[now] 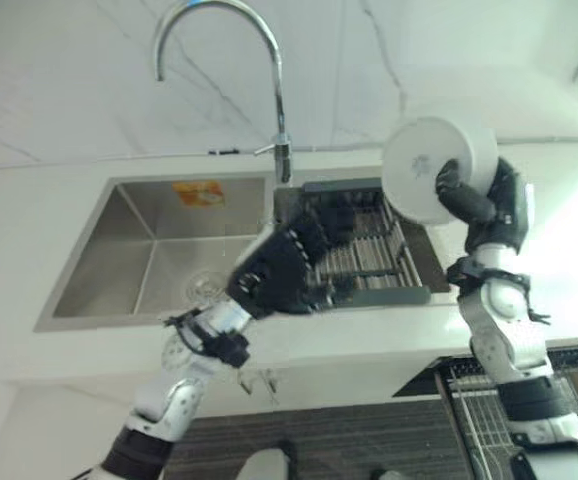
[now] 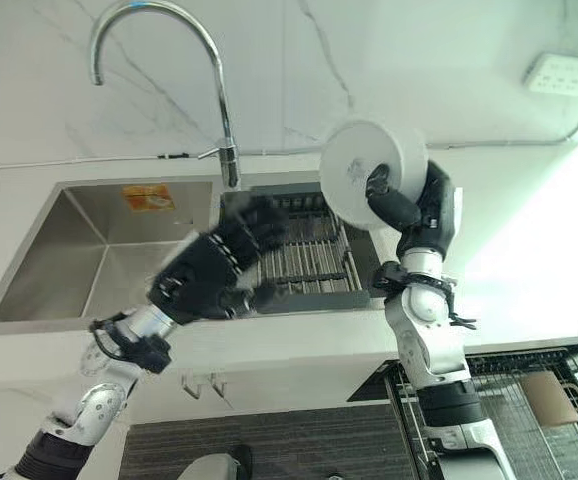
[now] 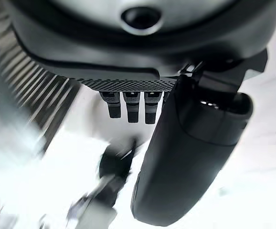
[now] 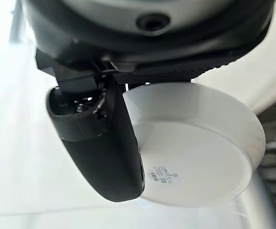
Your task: Place the dishes in the dishwasher.
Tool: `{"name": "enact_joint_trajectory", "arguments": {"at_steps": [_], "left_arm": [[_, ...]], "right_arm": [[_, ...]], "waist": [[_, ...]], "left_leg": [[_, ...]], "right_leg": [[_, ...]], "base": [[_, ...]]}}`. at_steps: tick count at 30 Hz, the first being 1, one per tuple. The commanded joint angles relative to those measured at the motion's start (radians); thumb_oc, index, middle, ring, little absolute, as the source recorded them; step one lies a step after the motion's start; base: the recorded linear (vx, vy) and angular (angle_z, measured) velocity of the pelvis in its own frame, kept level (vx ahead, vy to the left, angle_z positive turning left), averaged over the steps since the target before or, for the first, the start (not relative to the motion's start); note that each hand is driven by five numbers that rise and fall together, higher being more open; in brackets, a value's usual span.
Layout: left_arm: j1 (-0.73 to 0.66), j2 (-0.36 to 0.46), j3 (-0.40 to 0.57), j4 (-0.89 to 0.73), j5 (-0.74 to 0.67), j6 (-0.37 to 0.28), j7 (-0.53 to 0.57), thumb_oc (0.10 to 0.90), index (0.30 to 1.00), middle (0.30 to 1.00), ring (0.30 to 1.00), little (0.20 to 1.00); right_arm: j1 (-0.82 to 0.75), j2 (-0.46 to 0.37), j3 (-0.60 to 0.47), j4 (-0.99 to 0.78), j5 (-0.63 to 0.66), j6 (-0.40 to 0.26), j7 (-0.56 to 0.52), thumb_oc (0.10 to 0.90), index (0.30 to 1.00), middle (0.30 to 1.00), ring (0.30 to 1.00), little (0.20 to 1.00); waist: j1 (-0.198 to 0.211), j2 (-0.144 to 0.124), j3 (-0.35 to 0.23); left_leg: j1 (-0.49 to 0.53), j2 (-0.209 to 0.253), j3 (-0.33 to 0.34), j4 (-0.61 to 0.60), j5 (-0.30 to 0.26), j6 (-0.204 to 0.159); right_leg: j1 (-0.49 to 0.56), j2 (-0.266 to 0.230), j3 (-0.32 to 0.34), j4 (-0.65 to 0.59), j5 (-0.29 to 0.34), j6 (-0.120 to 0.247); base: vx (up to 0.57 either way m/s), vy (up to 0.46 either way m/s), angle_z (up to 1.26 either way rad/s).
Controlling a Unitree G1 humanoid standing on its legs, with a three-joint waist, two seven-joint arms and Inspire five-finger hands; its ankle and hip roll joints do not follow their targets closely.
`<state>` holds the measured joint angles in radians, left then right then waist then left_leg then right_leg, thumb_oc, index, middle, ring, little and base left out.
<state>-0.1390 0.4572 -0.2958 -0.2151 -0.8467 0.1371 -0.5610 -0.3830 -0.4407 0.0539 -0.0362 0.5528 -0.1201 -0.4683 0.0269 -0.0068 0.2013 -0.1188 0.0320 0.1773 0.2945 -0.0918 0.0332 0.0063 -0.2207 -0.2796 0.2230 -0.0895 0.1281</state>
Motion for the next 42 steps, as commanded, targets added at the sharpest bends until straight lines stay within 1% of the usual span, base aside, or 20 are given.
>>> {"name": "enact_joint_trajectory", "arguments": {"at_steps": [1,3,9,11,13,14,17,19,21,23,26,28,30,31,34,35,36,38,39,42], "left_arm": [[-0.034,-0.030,-0.046,-0.177,-0.195,0.098,-0.199,0.800,0.900,0.900,0.900,0.900],[-0.041,-0.048,-0.109,-0.185,-0.204,0.157,-0.249,0.800,0.900,0.900,0.900,0.900],[-0.083,-0.066,-0.220,-0.198,-0.146,0.266,-0.344,0.800,0.900,0.900,0.900,0.900],[-0.106,-0.069,-0.240,-0.195,-0.145,0.295,-0.342,0.800,0.900,0.900,0.900,0.900],[-0.116,-0.082,-0.239,-0.198,-0.155,0.324,-0.311,0.800,0.900,0.900,0.900,0.900],[-0.129,-0.087,-0.243,-0.198,-0.174,0.355,-0.293,0.800,0.900,0.900,0.900,0.900],[-0.136,-0.083,-0.283,-0.167,-0.211,0.388,-0.292,0.800,0.900,0.900,0.900,0.900],[-0.136,-0.085,-0.290,-0.151,-0.201,0.392,-0.295,0.800,0.900,0.900,0.900,0.900],[-0.107,-0.064,-0.297,-0.097,-0.132,0.374,-0.260,0.800,0.900,0.900,0.900,0.900],[-0.035,-0.064,-0.298,-0.066,-0.121,0.325,-0.228,0.800,0.900,0.900,0.900,0.900],[0.015,-0.053,-0.301,-0.037,-0.059,0.268,-0.216,0.800,0.900,0.900,0.900,0.900],[0.047,-0.043,-0.292,0.003,0.000,0.230,-0.192,0.800,0.900,0.900,0.900,0.900],[0.079,-0.037,-0.274,0.053,0.030,0.219,-0.185,0.800,0.900,0.900,0.900,0.900],[0.099,-0.035,-0.259,0.072,0.055,0.227,-0.185,0.800,0.900,0.900,0.900,0.900],[0.100,-0.035,-0.259,0.072,0.056,0.228,-0.185,0.800,0.900,0.900,0.900,0.900],[0.167,0.013,-0.252,0.178,0.203,0.337,-0.347,0.800,0.900,0.900,0.900,0.900],[0.167,0.013,-0.252,0.178,0.203,0.337,-0.347,0.800,0.900,0.900,0.900,0.900],[0.194,0.025,-0.237,0.241,0.198,0.412,-0.514,0.800,0.900,0.900,0.900,0.900],[0.207,0.021,-0.227,0.248,0.159,0.424,-0.574,0.800,0.900,0.900,0.900,0.900],[0.222,0.011,-0.209,0.250,0.102,0.425,-0.618,0.800,0.900,0.900,0.900,0.900]], "right_arm": [[-0.062,-0.070,-0.105,-0.120,-0.093,-0.205,-0.023,0.400,0.300,0.300,0.300,0.300],[-0.058,-0.078,-0.112,-0.148,-0.135,-0.204,-0.030,0.400,0.300,0.300,0.300,0.300],[-0.059,-0.085,-0.119,-0.184,-0.163,-0.256,-0.063,0.400,0.300,0.300,0.300,0.300],[-0.075,-0.072,-0.108,-0.193,-0.176,-0.281,-0.083,0.400,0.300,0.300,0.300,0.300],[-0.109,-0.042,-0.080,-0.208,-0.221,-0.272,-0.116,0.400,0.300,0.300,0.300,0.300],[-0.127,-0.031,-0.059,-0.210,-0.225,-0.265,-0.144,0.400,0.300,0.300,0.300,0.300],[-0.076,-0.034,-0.080,-0.177,-0.152,-0.341,-0.135,0.400,0.300,0.300,0.300,0.300],[-0.063,-0.032,-0.097,-0.184,-0.143,-0.351,-0.131,0.400,0.300,0.300,0.300,0.300],[-0.074,-0.028,-0.096,-0.210,-0.149,-0.315,-0.110,0.400,0.300,0.300,0.300,0.300],[-0.042,-0.041,-0.095,-0.206,-0.113,-0.271,-0.129,0.400,0.300,0.300,0.300,0.300],[-0.016,-0.043,-0.112,-0.190,-0.082,-0.271,-0.094,0.400,0.300,0.300,0.300,0.300],[-0.002,-0.058,-0.130,-0.187,-0.066,-0.251,-0.045,0.400,0.300,0.300,0.300,0.300],[0.004,-0.081,-0.139,-0.178,-0.057,-0.202,-0.033,0.400,0.300,0.300,0.300,0.300],[0.016,-0.089,-0.144,-0.169,-0.039,-0.197,0.012,0.400,0.300,0.300,0.300,0.300],[0.017,-0.089,-0.144,-0.168,-0.038,-0.198,0.013,0.400,0.300,0.300,0.300,0.300],[0.050,-0.138,-0.140,-0.131,-0.006,-0.147,0.095,0.400,0.300,0.300,0.300,0.300],[0.050,-0.138,-0.140,-0.131,-0.006,-0.147,0.095,0.400,0.300,0.300,0.300,0.300],[0.091,-0.166,-0.142,-0.091,-0.027,-0.146,0.108,0.400,0.300,0.300,0.300,0.300],[0.114,-0.161,-0.154,-0.074,-0.043,-0.152,0.106,0.400,0.300,0.300,0.300,0.300],[0.133,-0.150,-0.173,-0.063,-0.110,-0.123,0.084,0.400,0.300,0.300,0.300,0.300]], "waist": [[-0.019,-0.002,-0.071],[-0.052,-0.010,-0.057],[-0.091,-0.032,-0.020],[-0.084,-0.042,-0.004],[-0.060,-0.049,0.014],[-0.055,-0.046,0.012],[-0.085,-0.037,-0.004],[-0.087,-0.035,-0.012],[-0.059,-0.023,-0.023],[-0.056,-0.005,-0.033],[-0.067,0.010,-0.035],[-0.075,0.032,-0.032],[-0.082,0.050,-0.028],[-0.083,0.057,-0.025],[-0.084,0.058,-0.023],[-0.097,0.079,-0.019],[-0.097,0.079,-0.019],[-0.118,0.097,-0.025],[-0.123,0.101,-0.027],[-0.125,0.101,-0.031]], "left_leg": [[0.094,0.024,0.022,0.005,-0.141,-0.059],[0.091,0.027,0.038,0.005,-0.148,-0.057],[0.065,0.038,0.070,0.005,-0.154,-0.043],[0.063,0.055,0.114,0.005,-0.150,-0.048],[0.092,0.085,0.185,0.005,-0.155,-0.057],[0.104,0.102,0.213,0.005,-0.151,-0.057],[0.089,0.104,0.178,0.005,-0.154,-0.037],[0.073,0.113,0.163,0.005,-0.141,-0.041],[0.072,0.183,0.171,0.005,-0.109,-0.088],[0.076,0.240,0.170,0.005,-0.076,-0.130],[0.069,0.280,0.174,0.005,-0.044,-0.163],[0.059,0.319,0.188,0.005,-0.011,-0.191],[0.060,0.340,0.195,0.005,0.002,-0.210],[0.055,0.347,0.199,0.005,0.013,-0.212],[0.062,0.347,0.199,0.005,0.007,-0.215],[0.063,0.351,0.216,0.005,0.019,-0.221],[0.063,0.351,0.216,0.005,0.019,-0.221],[0.065,0.348,0.233,0.005,0.018,-0.219],[0.070,0.343,0.240,0.005,0.013,-0.216],[0.077,0.336,0.246,0.005,0.003,-0.213]], "right_leg": [[-0.032,0.016,0.017,0.077,-0.045,0.034],[-0.054,0.013,0.044,0.077,-0.031,0.048],[-0.106,0.020,0.077,0.077,0.003,0.071],[-0.124,-0.021,0.000,0.077,0.044,0.094],[-0.105,-0.092,-0.116,0.077,0.111,0.126],[-0.088,-0.118,-0.129,0.077,0.131,0.128],[-0.068,-0.109,0.017,0.077,0.110,0.111],[-0.076,-0.098,0.048,0.077,0.076,0.106],[-0.068,-0.101,-0.007,0.077,0.028,0.116],[-0.068,-0.071,-0.024,0.077,-0.001,0.087],[-0.070,-0.053,-0.030,0.077,-0.017,0.064],[-0.068,-0.047,-0.054,0.077,-0.025,0.050],[-0.061,-0.045,-0.069,0.077,-0.035,0.045],[-0.062,-0.043,-0.075,0.077,-0.034,0.039],[-0.055,-0.043,-0.075,0.077,-0.040,0.042],[-0.055,-0.042,-0.083,0.077,-0.049,0.033],[-0.055,-0.042,-0.083,0.077,-0.049,0.033],[-0.055,-0.040,-0.072,0.077,-0.056,0.032],[-0.053,-0.041,-0.067,0.077,-0.057,0.034],[-0.049,-0.044,-0.063,0.077,-0.059,0.036]], "base": [[0.02,0.111,-0.31],[0.01,0.087,-0.41],[-0.09,0.003,-0.44],[-0.19,-0.076,-0.40],[-0.15,-0.120,-1.37],[-0.14,-0.193,-1.82],[-0.01,-0.290,-0.55],[-0.04,-0.416,0.46],[-0.02,-0.734,0.08],[0.06,-0.514,-0.24],[0.01,-0.185,-0.02],[-0.05,-0.115,0.02],[-0.05,-0.064,0.00],[-0.03,-0.034,0.01],[-0.03,0.010,0.00],[-0.08,0.031,0.00],[-0.09,0.070,0.05],[-0.01,0.113,0.08],[0.01,0.111,0.11],[0.02,0.058,0.05]]}}
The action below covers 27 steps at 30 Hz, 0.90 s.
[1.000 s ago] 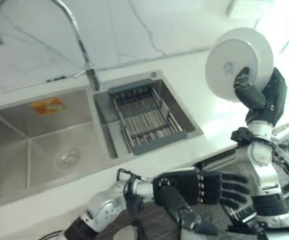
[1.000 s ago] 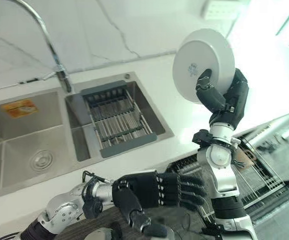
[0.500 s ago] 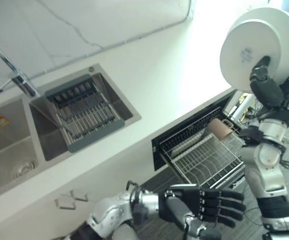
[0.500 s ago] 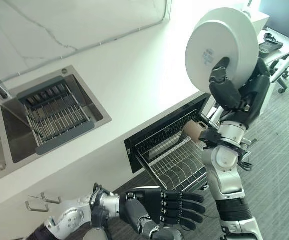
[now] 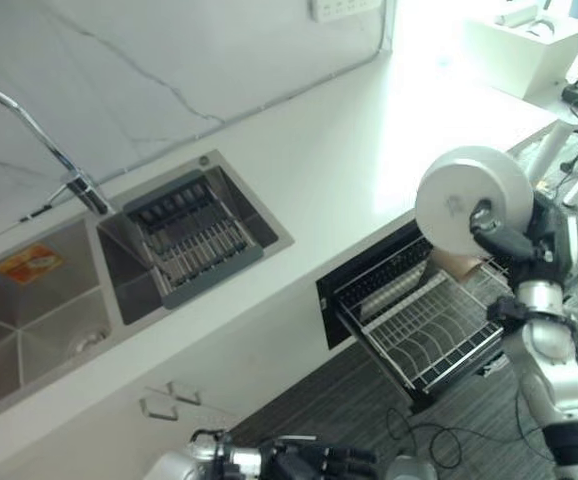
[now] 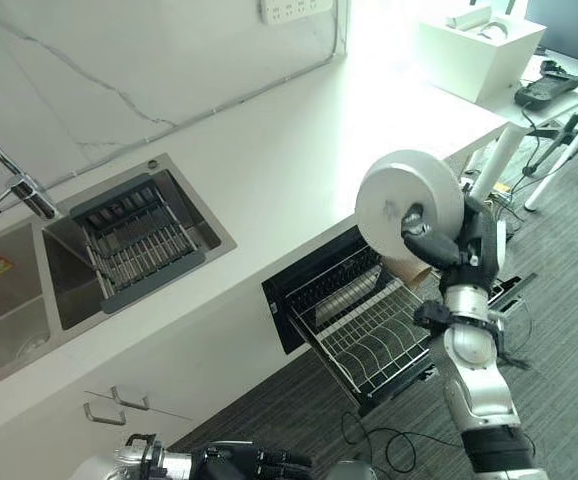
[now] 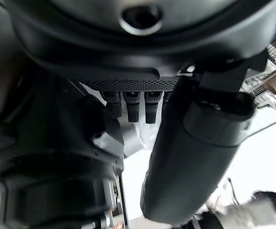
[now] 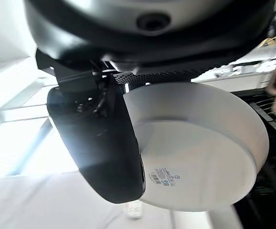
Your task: Place the dishes in the dishwasher.
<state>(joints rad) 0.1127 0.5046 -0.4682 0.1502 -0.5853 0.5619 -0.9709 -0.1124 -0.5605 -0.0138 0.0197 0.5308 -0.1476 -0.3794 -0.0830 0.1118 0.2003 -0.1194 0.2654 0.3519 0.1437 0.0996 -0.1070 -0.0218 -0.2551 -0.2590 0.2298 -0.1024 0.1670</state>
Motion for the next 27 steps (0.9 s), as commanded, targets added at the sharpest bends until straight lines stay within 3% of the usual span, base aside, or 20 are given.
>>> {"name": "enact_joint_trajectory", "arguments": {"at_steps": [1,7,8,10,12,13,14,17,20,24,27], "left_arm": [[-0.026,-0.038,-0.034,-0.114,-0.176,-0.003,-0.217,0.800,0.900,0.900,0.900,0.900],[0.023,-0.062,0.009,-0.021,-0.231,0.016,-0.161,0.800,0.900,0.900,0.900,0.900],[0.071,-0.081,0.046,0.098,-0.193,-0.027,-0.114,0.800,0.900,0.900,0.900,0.900],[0.094,-0.096,0.072,0.174,-0.176,-0.068,-0.067,0.800,0.900,0.900,0.900,0.900],[0.125,-0.160,0.171,0.431,-0.084,-0.222,0.097,0.800,0.900,0.900,0.900,0.900],[0.126,-0.170,0.193,0.471,-0.080,-0.255,0.145,0.800,0.900,0.900,0.900,0.900],[0.118,-0.208,0.263,0.607,-0.024,-0.352,0.290,0.800,0.900,0.900,0.900,0.900],[0.101,-0.242,0.327,0.741,0.039,-0.448,0.385,0.800,0.900,0.900,0.900,0.900],[0.082,-0.274,0.384,0.879,0.110,-0.525,0.525,0.800,0.900,0.900,0.900,0.900],[0.072,-0.278,0.420,0.954,0.095,-0.523,0.598,0.800,0.900,0.900,0.900,0.900],[0.069,-0.266,0.401,1.006,0.172,-0.529,0.659,0.800,0.900,0.900,0.900,0.900]], "right_arm": [[-0.133,-0.027,-0.108,-0.116,-0.116,-0.085,-0.017,0.400,0.300,0.300,0.300,0.300],[-0.096,-0.016,-0.133,-0.091,-0.354,0.027,-0.153,0.400,0.300,0.300,0.300,0.300],[-0.068,-0.018,-0.152,-0.084,-0.454,0.075,-0.226,0.400,0.300,0.300,0.300,0.300],[-0.051,-0.024,-0.164,-0.089,-0.486,0.107,-0.252,0.400,0.300,0.300,0.300,0.300],[-0.007,-0.021,-0.180,-0.091,-0.569,0.170,-0.307,0.400,0.300,0.300,0.300,0.300],[0.000,-0.022,-0.179,-0.089,-0.593,0.176,-0.315,0.400,0.300,0.300,0.300,0.300],[0.018,-0.026,-0.170,-0.090,-0.656,0.212,-0.333,0.400,0.300,0.300,0.300,0.300],[0.023,-0.029,-0.156,-0.070,-0.696,0.241,-0.339,0.400,0.300,0.300,0.300,0.300],[0.013,-0.034,-0.122,0.020,-0.741,0.244,-0.345,0.400,0.300,0.300,0.300,0.300],[-0.013,-0.047,-0.078,0.118,-0.745,0.236,-0.336,0.400,0.300,0.300,0.300,0.300],[-0.061,-0.076,-0.004,0.203,-0.791,0.239,-0.286,0.400,0.300,0.300,0.300,0.300]], "waist": [[-0.015,-0.018,-0.030],[-0.007,-0.030,-0.040],[0.003,-0.034,-0.041],[0.008,-0.036,-0.043],[0.025,-0.048,-0.046],[0.029,-0.050,-0.046],[0.042,-0.058,-0.047],[0.056,-0.069,-0.048],[0.078,-0.083,-0.049],[0.097,-0.094,-0.052],[0.117,-0.099,-0.058]], "left_leg": [[0.079,0.100,0.073,0.156,-0.190,-0.072],[0.090,0.085,0.076,0.156,-0.207,-0.065],[0.089,0.077,0.070,0.156,-0.212,-0.062],[0.088,0.074,0.066,0.156,-0.214,-0.060],[0.088,0.065,0.056,0.156,-0.219,-0.054],[0.087,0.063,0.054,0.156,-0.219,-0.052],[0.083,0.059,0.043,0.156,-0.220,-0.049],[0.078,0.054,0.028,0.156,-0.219,-0.046],[0.070,0.049,0.008,0.156,-0.219,-0.045],[0.064,0.045,-0.007,0.156,-0.221,-0.043],[0.058,0.041,-0.021,0.156,-0.221,-0.040]], "right_leg": [[-0.021,-0.011,-0.083,0.070,-0.046,-0.003],[-0.016,-0.025,-0.080,0.070,-0.041,0.008],[-0.015,-0.030,-0.078,0.070,-0.039,0.013],[-0.015,-0.033,-0.080,0.070,-0.038,0.015],[-0.012,-0.036,-0.088,0.070,-0.034,0.018],[-0.011,-0.036,-0.091,0.070,-0.034,0.019],[-0.009,-0.039,-0.099,0.070,-0.034,0.019],[-0.006,-0.039,-0.109,0.070,-0.034,0.017],[-0.001,-0.039,-0.126,0.070,-0.033,0.015],[0.001,-0.039,-0.135,0.070,-0.035,0.012],[0.006,-0.035,-0.142,0.070,-0.039,0.008]], "base": [[0.02,0.042,-0.04],[0.04,0.028,-0.02],[0.04,0.030,-0.05],[0.03,0.017,0.01],[0.02,0.000,0.10],[0.00,0.000,0.00],[0.00,0.000,0.00],[0.01,-0.028,0.06],[0.01,-0.055,0.13],[0.02,-0.034,0.14],[0.05,-0.007,0.04]]}}
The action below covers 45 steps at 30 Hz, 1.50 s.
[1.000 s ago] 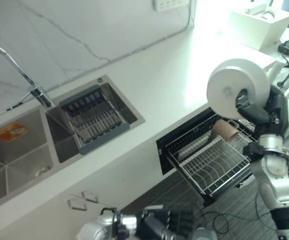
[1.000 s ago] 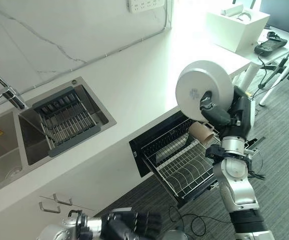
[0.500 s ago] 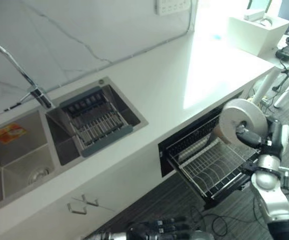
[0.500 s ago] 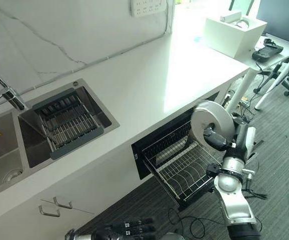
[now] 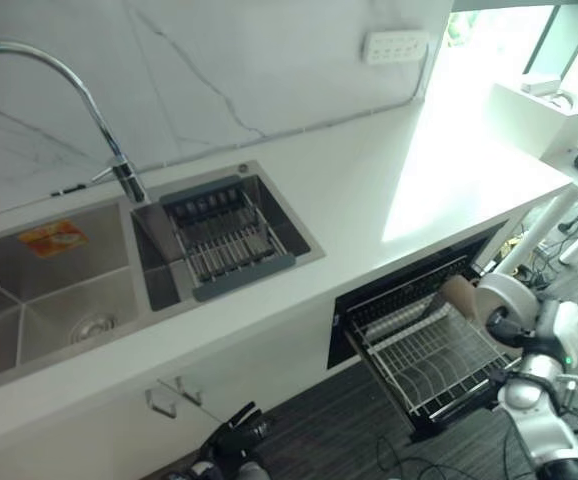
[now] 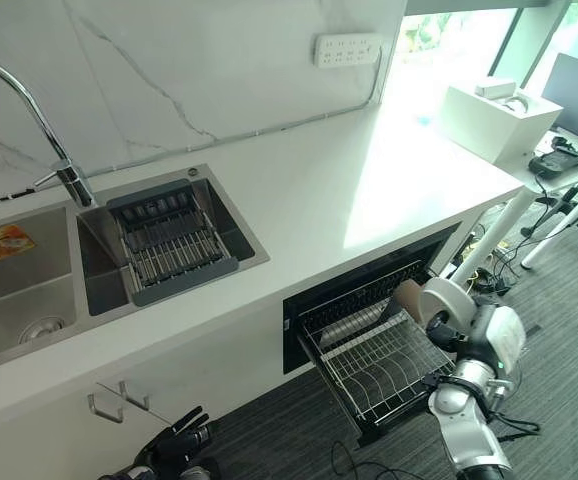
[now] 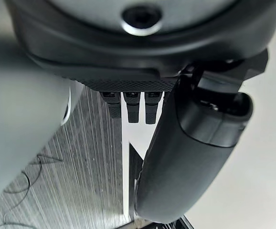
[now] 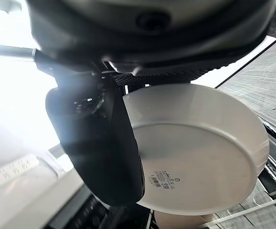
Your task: Place the dishes in the dishwasher.
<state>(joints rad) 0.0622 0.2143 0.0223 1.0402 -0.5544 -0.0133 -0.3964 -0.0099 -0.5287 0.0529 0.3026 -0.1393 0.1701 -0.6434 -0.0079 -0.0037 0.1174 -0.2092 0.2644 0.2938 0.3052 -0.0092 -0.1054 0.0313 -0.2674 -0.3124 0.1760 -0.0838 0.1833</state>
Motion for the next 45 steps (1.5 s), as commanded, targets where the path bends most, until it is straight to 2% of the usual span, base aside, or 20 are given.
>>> {"name": "enact_joint_trajectory", "arguments": {"at_steps": [1,10,18,22,24,25,28,30,33,36,41,45], "left_arm": [[0.117,0.031,-0.089,0.120,0.151,0.059,0.099,0.800,0.900,0.900,0.900,0.900],[0.105,0.062,-0.096,0.111,0.151,0.077,0.121,0.800,0.900,0.900,0.900,0.900],[0.069,0.089,-0.152,0.117,0.136,0.068,0.145,0.800,0.900,0.900,0.900,0.900],[0.062,0.093,-0.161,0.134,0.123,0.047,0.182,0.800,0.900,0.900,0.900,0.900],[0.059,0.089,-0.168,0.146,0.129,0.036,0.184,0.800,0.900,0.900,0.900,0.900],[0.062,0.084,-0.182,0.150,0.128,0.021,0.196,0.800,0.900,0.900,0.900,0.900],[0.062,0.083,-0.192,0.137,0.114,0.004,0.209,0.800,0.900,0.900,0.900,0.900],[0.061,0.086,-0.193,0.129,0.107,-0.005,0.216,0.800,0.900,0.900,0.900,0.900],[0.061,0.090,-0.199,0.112,0.090,-0.015,0.228,0.800,0.900,0.900,0.900,0.900],[0.059,0.088,-0.208,0.088,0.073,-0.027,0.225,0.800,0.900,0.900,0.900,0.900],[0.052,0.081,-0.227,0.066,0.044,-0.051,0.201,0.800,0.900,0.900,0.900,0.900],[0.049,0.076,-0.241,0.044,0.018,-0.070,0.184,0.800,0.900,0.900,0.900,0.900]], "right_arm": [[-0.184,-0.123,-0.041,-0.057,-0.148,-0.073,-0.003,0.400,0.300,0.300,0.300,0.300],[-0.282,-0.164,0.126,0.122,-0.232,-0.047,0.071,0.400,0.300,0.300,0.300,0.300],[-0.490,-0.161,0.292,0.462,-0.191,0.028,0.094,0.400,0.300,0.300,0.300,0.300],[-0.543,-0.134,0.308,0.630,-0.127,0.072,0.009,0.400,0.300,0.300,0.300,0.300],[-0.556,-0.109,0.283,0.719,-0.131,0.091,-0.080,0.400,0.300,0.300,0.300,0.300],[-0.576,-0.098,0.284,0.795,-0.197,0.153,-0.155,0.400,0.300,0.300,0.300,0.300],[-0.589,-0.121,0.306,0.831,-0.252,0.237,-0.202,0.400,0.300,0.300,0.300,0.300],[-0.590,-0.133,0.313,0.850,-0.225,0.263,-0.233,0.400,0.300,0.300,0.300,0.300],[-0.590,-0.148,0.298,0.875,-0.180,0.275,-0.269,0.400,0.300,0.300,0.300,0.300],[-0.615,-0.178,0.278,0.918,-0.129,0.248,-0.305,0.400,0.300,0.300,0.300,0.300],[-0.675,-0.186,0.297,0.936,-0.110,0.207,-0.281,0.400,0.300,0.300,0.300,0.300],[-0.718,-0.177,0.332,0.939,-0.095,0.198,-0.260,0.400,0.300,0.300,0.300,0.300]], "waist": [[0.048,0.017,0.024],[0.080,0.016,0.015],[0.133,0.019,0.017],[0.157,0.023,0.019],[0.170,0.028,0.022],[0.186,0.036,0.024],[0.204,0.049,0.033],[0.211,0.056,0.039],[0.218,0.066,0.049],[0.235,0.091,0.076],[0.245,0.121,0.113],[0.250,0.143,0.133]], "left_leg": [[0.147,0.041,0.034,-0.005,-0.112,-0.041],[0.146,0.038,0.022,-0.005,-0.107,-0.040],[0.141,0.030,-0.006,-0.005,-0.099,-0.043],[0.138,0.025,-0.018,-0.005,-0.096,-0.041],[0.137,0.021,-0.026,-0.005,-0.095,-0.040],[0.134,0.016,-0.036,-0.005,-0.090,-0.039],[0.119,0.010,-0.047,-0.005,-0.083,-0.039],[0.109,0.008,-0.052,-0.005,-0.079,-0.038],[0.094,0.004,-0.057,-0.005,-0.074,-0.038],[0.054,-0.012,-0.071,-0.005,-0.066,-0.032],[0.018,-0.025,-0.075,-0.005,-0.057,-0.029],[-0.001,-0.031,-0.076,-0.005,-0.051,-0.029]], "right_leg": [[-0.044,-0.022,-0.091,0.124,-0.059,-0.010],[-0.028,-0.022,-0.109,0.124,-0.065,-0.014],[-0.004,-0.025,-0.138,0.124,-0.065,-0.019],[0.004,-0.028,-0.148,0.124,-0.064,-0.021],[0.008,-0.031,-0.155,0.124,-0.063,-0.021],[0.011,-0.034,-0.163,0.124,-0.059,-0.019],[0.006,-0.042,-0.175,0.124,-0.052,-0.014],[-0.002,-0.049,-0.179,0.124,-0.046,-0.011],[-0.014,-0.058,-0.185,0.124,-0.037,-0.007],[-0.047,-0.078,-0.192,0.124,-0.020,-0.001],[-0.080,-0.099,-0.193,0.124,-0.005,0.003],[-0.100,-0.114,-0.193,0.124,0.004,0.007]], "base": [[0.05,0.015,0.00],[0.02,0.009,0.01],[0.03,0.001,0.13],[0.02,-0.006,0.14],[0.02,-0.020,0.12],[0.02,-0.028,0.14],[-0.03,-0.015,0.15],[-0.07,-0.006,0.02],[-0.10,-0.004,0.15],[-0.15,-0.008,0.21],[-0.16,0.018,0.07],[-0.10,0.039,0.08]]}}
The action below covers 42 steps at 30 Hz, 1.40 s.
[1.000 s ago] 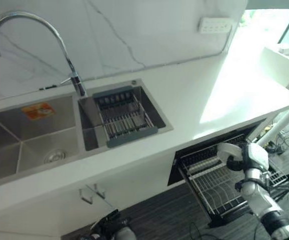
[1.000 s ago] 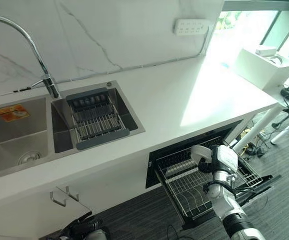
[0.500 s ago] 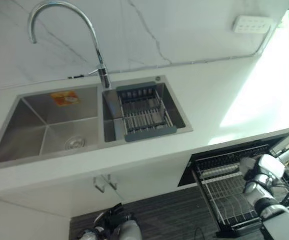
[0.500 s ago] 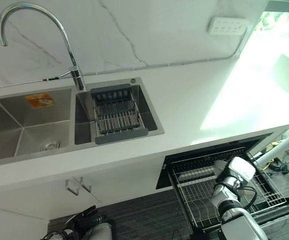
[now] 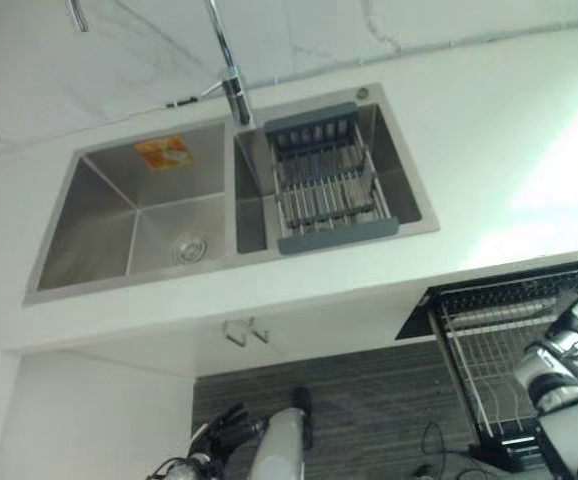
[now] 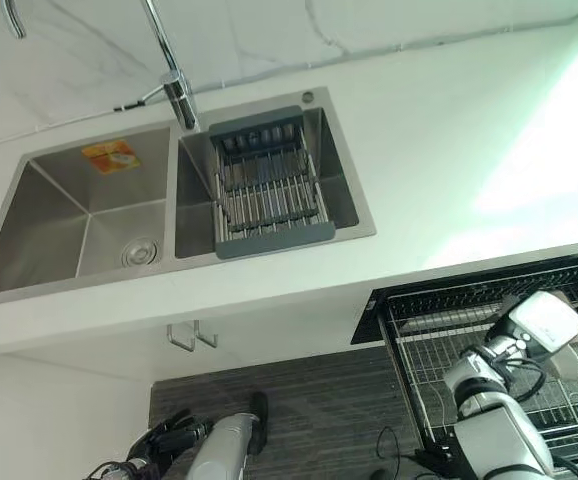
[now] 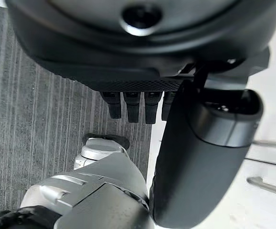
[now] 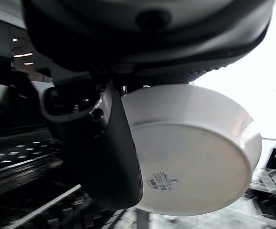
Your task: Place the dishes in the dishwasher.
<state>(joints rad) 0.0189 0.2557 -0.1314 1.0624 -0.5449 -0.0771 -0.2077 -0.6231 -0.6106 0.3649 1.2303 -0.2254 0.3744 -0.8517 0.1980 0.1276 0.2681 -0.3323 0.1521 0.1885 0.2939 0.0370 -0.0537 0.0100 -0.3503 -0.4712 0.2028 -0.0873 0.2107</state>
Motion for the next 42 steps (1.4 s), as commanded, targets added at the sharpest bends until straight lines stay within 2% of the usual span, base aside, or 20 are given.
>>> {"name": "enact_joint_trajectory", "arguments": {"at_steps": [1,3,9,13,18,19,20,26,32,36,37,42], "left_arm": [[0.092,0.034,-0.087,0.020,0.008,-0.006,-0.005,0.800,0.900,0.900,0.900,0.900],[0.085,0.036,-0.098,-0.008,-0.017,-0.011,-0.014,0.800,0.900,0.900,0.900,0.900],[0.077,0.025,-0.107,-0.009,-0.034,-0.026,-0.018,0.800,0.900,0.900,0.900,0.900],[0.079,0.016,-0.104,-0.005,-0.034,-0.029,-0.013,0.800,0.900,0.900,0.900,0.900],[0.072,0.011,-0.095,-0.006,-0.037,-0.028,-0.019,0.800,0.900,0.900,0.900,0.900],[0.069,0.011,-0.092,-0.007,-0.035,-0.025,-0.019,0.800,0.900,0.900,0.900,0.900],[0.064,0.013,-0.091,-0.011,-0.038,-0.018,-0.017,0.800,0.900,0.900,0.900,0.900],[0.047,0.020,-0.086,-0.001,-0.023,-0.007,-0.026,0.800,0.900,0.900,0.900,0.900],[0.028,0.026,-0.082,0.000,-0.014,0.002,-0.021,0.800,0.900,0.900,0.900,0.900],[0.022,0.031,-0.080,0.012,-0.013,-0.002,-0.023,0.800,0.900,0.900,0.900,0.900],[0.020,0.033,-0.079,0.011,-0.009,0.000,-0.021,0.800,0.900,0.900,0.900,0.900],[0.020,0.029,-0.067,0.024,-0.007,-0.005,-0.012,0.800,0.900,0.900,0.900,0.900]], "right_arm": [[-0.107,-0.095,0.022,0.011,-0.008,-0.006,-0.051,0.400,0.300,0.300,0.300,0.300],[-0.144,-0.087,0.040,0.019,0.023,-0.026,-0.044,0.400,0.300,0.300,0.300,0.300],[-0.178,-0.060,0.007,0.026,0.117,-0.069,-0.075,0.400,0.300,0.300,0.300,0.300],[-0.184,-0.044,0.000,0.033,0.149,-0.067,-0.046,0.400,0.300,0.300,0.300,0.300],[-0.170,-0.029,-0.014,0.060,0.207,-0.014,0.036,0.409,0.314,0.314,0.314,0.314],[-0.164,-0.026,-0.014,0.069,0.223,-0.011,0.045,0.800,0.900,0.900,0.900,0.900],[-0.154,-0.022,-0.017,0.081,0.265,0.012,0.083,0.800,0.900,0.900,0.900,0.900],[-0.143,-0.009,-0.036,0.114,0.297,-0.008,0.142,0.800,0.900,0.900,0.900,0.900],[-0.135,-0.008,-0.062,0.097,0.386,-0.085,0.203,0.800,0.900,0.900,0.900,0.900],[-0.136,-0.018,-0.084,0.066,0.421,-0.150,0.204,0.800,0.900,0.900,0.900,0.900],[-0.135,-0.022,-0.096,0.050,0.452,-0.164,0.208,0.800,0.900,0.900,0.900,0.900],[-0.086,-0.018,-0.155,-0.025,0.565,-0.239,0.226,0.800,0.900,0.900,0.900,0.900]], "waist": [[0.044,0.012,-0.017],[0.048,0.026,-0.001],[0.048,0.042,0.019],[0.052,0.043,0.020],[0.050,0.044,0.024],[0.050,0.044,0.025],[0.047,0.042,0.029],[0.043,0.029,0.035],[0.022,0.011,0.035],[0.001,-0.004,0.039],[-0.007,-0.009,0.043],[-0.050,-0.031,0.039]], "left_leg": [[0.121,0.081,0.029,0.006,-0.097,-0.081],[0.118,0.077,0.021,0.006,-0.115,-0.092],[0.105,0.074,0.032,0.006,-0.112,-0.092],[0.103,0.073,0.034,0.006,-0.112,-0.092],[0.101,0.075,0.040,0.006,-0.112,-0.093],[0.101,0.076,0.041,0.006,-0.112,-0.093],[0.102,0.078,0.044,0.006,-0.113,-0.093],[0.105,0.085,0.048,0.006,-0.117,-0.093],[0.118,0.104,0.059,0.006,-0.117,-0.099],[0.131,0.117,0.067,0.006,-0.119,-0.102],[0.122,0.123,0.080,0.006,-0.097,-0.092],[0.135,0.141,0.096,0.006,-0.099,-0.096]], "right_leg": [[-0.080,-0.032,-0.034,0.097,0.008,-0.020],[-0.084,-0.040,-0.019,0.097,-0.004,-0.003],[-0.095,-0.053,-0.025,0.097,0.004,0.000],[-0.096,-0.059,-0.029,0.097,0.010,0.000],[-0.099,-0.067,-0.032,0.097,0.016,-0.002],[-0.100,-0.069,-0.032,0.097,0.018,-0.002],[-0.102,-0.071,-0.031,0.097,0.021,-0.002],[-0.107,-0.069,-0.025,0.097,0.025,-0.001],[-0.115,-0.057,-0.006,0.097,0.022,0.001],[-0.121,-0.046,0.012,0.097,0.022,0.002],[-0.133,-0.045,0.002,0.097,0.042,-0.014],[-0.146,-0.024,0.035,0.097,0.038,-0.022]], "base": [[-0.08,0.029,0.08],[-0.05,0.020,0.07],[-0.05,0.027,0.03],[-0.01,0.008,0.01],[-0.01,0.014,0.02],[-0.02,0.003,0.05],[-0.02,-0.004,0.04],[-0.01,-0.020,0.01],[0.00,0.000,0.00],[-0.02,-0.018,-0.07],[-0.09,-0.002,-0.12],[-0.01,0.005,-0.24]]}}
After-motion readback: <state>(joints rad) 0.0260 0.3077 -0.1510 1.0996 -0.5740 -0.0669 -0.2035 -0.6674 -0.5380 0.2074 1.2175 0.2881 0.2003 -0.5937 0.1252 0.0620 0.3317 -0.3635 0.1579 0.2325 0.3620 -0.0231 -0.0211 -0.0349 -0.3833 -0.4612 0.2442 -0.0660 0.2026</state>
